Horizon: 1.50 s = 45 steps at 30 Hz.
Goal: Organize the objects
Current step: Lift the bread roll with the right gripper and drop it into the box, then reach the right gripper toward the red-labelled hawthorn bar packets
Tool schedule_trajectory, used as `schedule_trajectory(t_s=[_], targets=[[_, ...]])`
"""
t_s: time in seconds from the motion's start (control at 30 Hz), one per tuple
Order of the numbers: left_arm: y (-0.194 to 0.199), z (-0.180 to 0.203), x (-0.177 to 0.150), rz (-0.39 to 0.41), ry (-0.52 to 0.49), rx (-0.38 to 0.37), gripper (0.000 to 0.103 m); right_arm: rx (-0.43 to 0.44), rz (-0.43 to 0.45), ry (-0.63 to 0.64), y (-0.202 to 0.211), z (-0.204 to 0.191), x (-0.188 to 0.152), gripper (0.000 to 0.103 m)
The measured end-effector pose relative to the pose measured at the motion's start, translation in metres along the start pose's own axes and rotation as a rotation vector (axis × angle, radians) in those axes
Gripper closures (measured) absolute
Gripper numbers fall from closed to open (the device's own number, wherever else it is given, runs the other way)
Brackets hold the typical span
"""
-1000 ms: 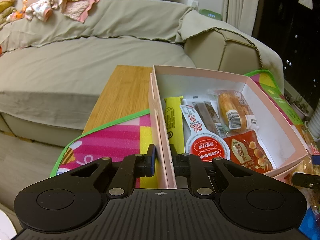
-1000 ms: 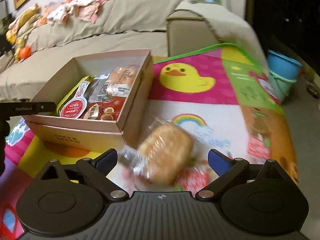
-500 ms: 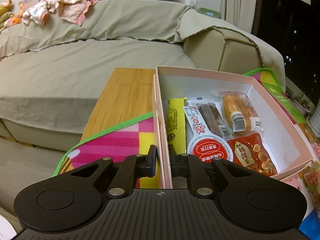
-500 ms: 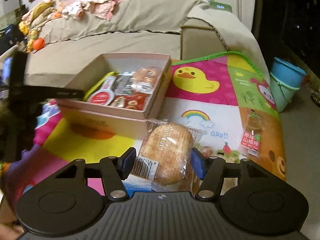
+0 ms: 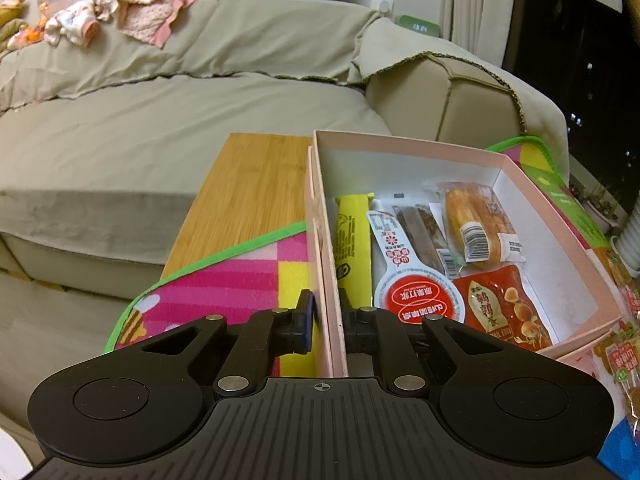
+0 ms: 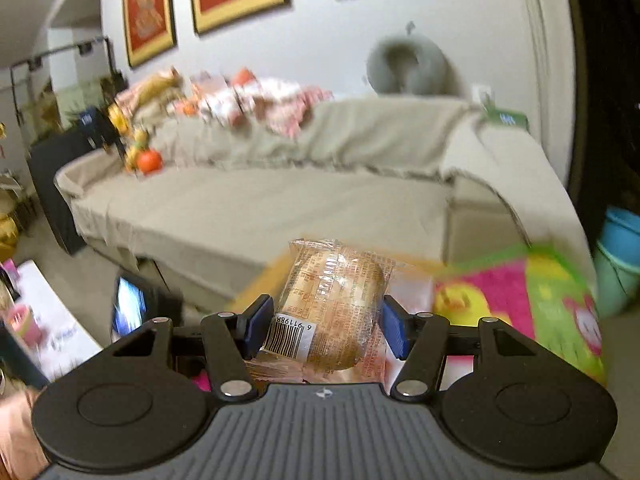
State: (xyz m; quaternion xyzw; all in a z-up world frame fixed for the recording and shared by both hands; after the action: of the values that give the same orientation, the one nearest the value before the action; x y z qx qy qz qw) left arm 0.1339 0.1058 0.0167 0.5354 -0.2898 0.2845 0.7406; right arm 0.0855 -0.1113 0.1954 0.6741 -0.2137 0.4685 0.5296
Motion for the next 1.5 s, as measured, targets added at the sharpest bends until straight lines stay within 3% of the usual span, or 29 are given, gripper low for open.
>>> schedule_trajectory(t_s=[0.1,0.17,0.27,0.37,0.7,0.87,1.07,1.3,1.5], targets=[[0.001,0.0,-0.001,0.002,0.006,-0.003,0.09,0.017,0.067,-0.022,-0.022,-0.01,0.036,0.044],[0.001,0.0,-0.001,0.002,0.008,-0.006,0.09,0.029,0.066,-0.015,-0.044,-0.014,0.053,0.023],[0.002,-0.001,-0.002,0.004,0.008,-0.013,0.089,0.027,0.025,-0.051,-0.072,-0.014,0.058,0.019],[0.003,-0.001,-0.003,0.008,0.007,-0.016,0.089,0.017,-0.012,-0.082,-0.081,-0.003,0.039,0.014],[0.002,-0.002,-0.003,0.014,0.019,-0.017,0.088,-0.228,-0.107,0.009,-0.061,0.033,-0.083,0.0],[0.002,-0.002,-0.003,0.014,0.019,-0.015,0.089,-0.331,-0.181,0.043,-0.041,0.047,-0.143,0.0],[0.002,-0.001,-0.004,0.009,0.016,-0.007,0.089,-0.48,-0.225,0.006,-0.023,0.074,-0.185,0.0],[0.003,0.0,-0.005,0.006,0.016,-0.002,0.089,-0.435,-0.299,-0.239,-0.014,0.112,-0.208,0.0],[0.003,0.0,-0.006,0.006,0.015,-0.001,0.089,-0.435,-0.264,-0.335,-0.011,0.118,-0.216,0.0]])
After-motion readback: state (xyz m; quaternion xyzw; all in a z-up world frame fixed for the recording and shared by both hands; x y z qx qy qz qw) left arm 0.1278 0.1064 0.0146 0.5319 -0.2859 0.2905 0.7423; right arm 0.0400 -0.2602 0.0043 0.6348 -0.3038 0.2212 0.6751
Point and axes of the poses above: each gripper's, at about its wrist camera, not at the fingertips, and y roughly against the way its jaws point, z to its right, x to its top, the point moved 2 cm from there along -y, roughly the way its jaws point, and after that the axes turned 14 degrees about -x, right-handed, at the moved point
